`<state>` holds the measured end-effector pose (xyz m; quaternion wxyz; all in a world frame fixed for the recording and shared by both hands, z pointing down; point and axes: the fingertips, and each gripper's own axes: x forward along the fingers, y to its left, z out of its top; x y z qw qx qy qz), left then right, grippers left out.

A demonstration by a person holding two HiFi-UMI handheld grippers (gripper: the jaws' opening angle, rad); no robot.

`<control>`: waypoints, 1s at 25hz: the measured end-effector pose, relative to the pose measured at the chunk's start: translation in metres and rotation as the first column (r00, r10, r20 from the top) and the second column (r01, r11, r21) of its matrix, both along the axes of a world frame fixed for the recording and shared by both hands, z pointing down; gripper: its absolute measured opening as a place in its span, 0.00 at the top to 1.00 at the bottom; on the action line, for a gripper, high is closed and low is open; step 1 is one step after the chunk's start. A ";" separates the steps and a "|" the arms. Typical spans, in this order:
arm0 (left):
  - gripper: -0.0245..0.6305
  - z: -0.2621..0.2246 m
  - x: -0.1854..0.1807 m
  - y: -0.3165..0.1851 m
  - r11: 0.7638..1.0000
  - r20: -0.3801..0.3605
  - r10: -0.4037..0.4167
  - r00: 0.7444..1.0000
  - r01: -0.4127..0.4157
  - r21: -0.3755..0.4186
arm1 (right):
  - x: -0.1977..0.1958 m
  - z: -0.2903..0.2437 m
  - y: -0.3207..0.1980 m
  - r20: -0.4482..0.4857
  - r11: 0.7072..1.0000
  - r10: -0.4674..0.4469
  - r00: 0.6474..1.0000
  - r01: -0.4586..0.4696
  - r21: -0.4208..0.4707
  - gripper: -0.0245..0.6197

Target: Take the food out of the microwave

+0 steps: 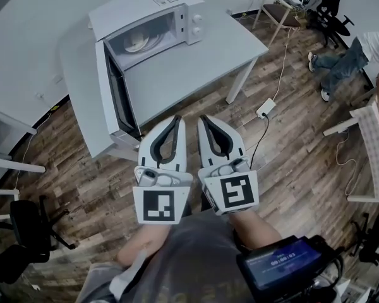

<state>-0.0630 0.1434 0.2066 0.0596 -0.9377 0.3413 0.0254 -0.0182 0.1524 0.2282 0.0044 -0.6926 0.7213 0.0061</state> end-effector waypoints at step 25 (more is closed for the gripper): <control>0.95 -0.016 0.082 -0.136 0.961 0.056 -0.276 0.960 0.273 0.055 | 0.079 -0.004 -0.151 0.044 0.953 -0.302 0.952 0.301 0.024 0.96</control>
